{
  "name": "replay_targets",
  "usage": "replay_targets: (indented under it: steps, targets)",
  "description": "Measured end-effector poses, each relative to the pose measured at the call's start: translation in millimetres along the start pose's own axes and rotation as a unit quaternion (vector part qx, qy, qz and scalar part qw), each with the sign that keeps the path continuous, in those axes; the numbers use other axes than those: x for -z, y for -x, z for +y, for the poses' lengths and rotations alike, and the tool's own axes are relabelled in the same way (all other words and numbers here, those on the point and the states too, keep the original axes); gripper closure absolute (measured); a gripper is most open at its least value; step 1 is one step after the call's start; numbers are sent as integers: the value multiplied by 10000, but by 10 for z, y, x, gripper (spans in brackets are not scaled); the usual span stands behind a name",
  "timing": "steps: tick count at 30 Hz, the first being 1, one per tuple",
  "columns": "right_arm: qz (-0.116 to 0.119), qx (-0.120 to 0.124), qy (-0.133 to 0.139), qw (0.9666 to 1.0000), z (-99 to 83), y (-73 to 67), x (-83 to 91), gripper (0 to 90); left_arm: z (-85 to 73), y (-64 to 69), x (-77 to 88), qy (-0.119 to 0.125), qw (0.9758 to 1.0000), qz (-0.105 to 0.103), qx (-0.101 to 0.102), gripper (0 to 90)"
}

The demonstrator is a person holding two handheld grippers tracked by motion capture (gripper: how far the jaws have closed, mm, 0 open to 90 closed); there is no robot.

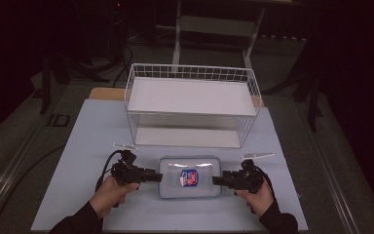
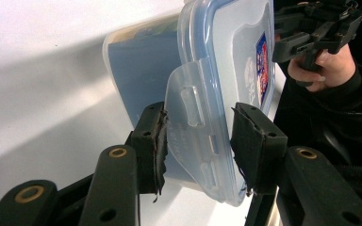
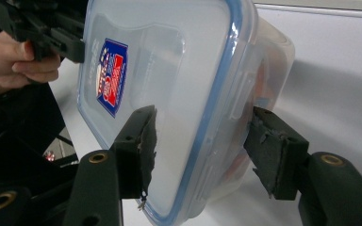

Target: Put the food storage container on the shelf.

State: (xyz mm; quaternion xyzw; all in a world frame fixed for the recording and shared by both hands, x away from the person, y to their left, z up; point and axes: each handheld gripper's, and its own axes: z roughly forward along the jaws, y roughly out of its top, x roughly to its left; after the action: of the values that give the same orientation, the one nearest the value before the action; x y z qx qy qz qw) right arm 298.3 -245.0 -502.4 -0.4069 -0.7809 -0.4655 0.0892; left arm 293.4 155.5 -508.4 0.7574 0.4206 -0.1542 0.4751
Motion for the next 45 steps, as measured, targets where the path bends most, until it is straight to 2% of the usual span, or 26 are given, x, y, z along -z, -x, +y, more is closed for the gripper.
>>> replay_targets:
  steps: [3,6,12,15,31,37,45]
  targets:
    - [-58,-147,41,9999,-6,-30,9,456,-32,32,5,76,10000,35,-16,561]
    - [-122,-157,60,9998,-10,-75,23,466,-63,106,13,116,9998,144,-48,564]
    - [-279,-65,113,9995,9,-137,25,467,-84,181,22,194,9990,373,-171,563]
    - [-333,-11,190,9993,26,-165,40,468,-63,210,38,294,9985,396,-218,561]
    - [-466,232,677,9963,323,-323,272,467,278,441,219,621,9951,503,-582,559]
    - [-488,323,854,9946,505,-410,392,467,431,529,309,736,9942,478,-625,559]
    - [-462,395,1009,9930,740,-474,492,467,686,671,464,878,9908,601,-841,560]
